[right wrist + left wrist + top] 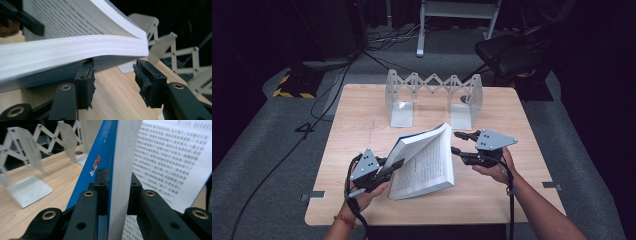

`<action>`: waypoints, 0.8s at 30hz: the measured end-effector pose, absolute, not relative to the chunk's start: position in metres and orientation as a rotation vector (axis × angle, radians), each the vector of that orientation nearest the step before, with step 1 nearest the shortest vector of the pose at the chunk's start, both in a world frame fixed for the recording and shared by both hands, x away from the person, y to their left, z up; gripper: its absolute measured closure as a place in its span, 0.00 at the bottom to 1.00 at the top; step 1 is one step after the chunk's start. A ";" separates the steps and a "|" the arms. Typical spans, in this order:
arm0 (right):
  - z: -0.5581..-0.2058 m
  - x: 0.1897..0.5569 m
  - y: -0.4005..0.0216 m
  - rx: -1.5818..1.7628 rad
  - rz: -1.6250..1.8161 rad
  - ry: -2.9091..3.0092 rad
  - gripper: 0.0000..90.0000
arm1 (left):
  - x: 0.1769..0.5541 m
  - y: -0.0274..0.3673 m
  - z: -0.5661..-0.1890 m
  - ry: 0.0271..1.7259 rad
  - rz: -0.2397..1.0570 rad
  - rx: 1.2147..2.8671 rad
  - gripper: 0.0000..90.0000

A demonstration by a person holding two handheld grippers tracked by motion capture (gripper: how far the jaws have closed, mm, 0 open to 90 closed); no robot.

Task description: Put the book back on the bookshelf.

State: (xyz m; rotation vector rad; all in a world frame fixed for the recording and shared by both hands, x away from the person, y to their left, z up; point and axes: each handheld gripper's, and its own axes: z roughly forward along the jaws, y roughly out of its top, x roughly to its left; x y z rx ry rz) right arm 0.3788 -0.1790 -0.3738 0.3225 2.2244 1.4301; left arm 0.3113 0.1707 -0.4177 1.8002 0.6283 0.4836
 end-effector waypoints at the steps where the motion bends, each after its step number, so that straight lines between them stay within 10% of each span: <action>1: -0.372 0.378 -0.176 0.318 1.440 2.219 0.56 | 0.310 0.172 -0.417 0.630 0.498 1.806 0.85; 12: -0.383 0.375 -0.138 0.320 1.480 2.222 0.54 | 0.303 0.162 -0.423 0.662 0.575 1.874 0.67; 24: -0.391 0.377 -0.151 0.335 1.539 2.232 0.57 | 0.314 0.146 -0.427 0.573 0.405 1.847 0.84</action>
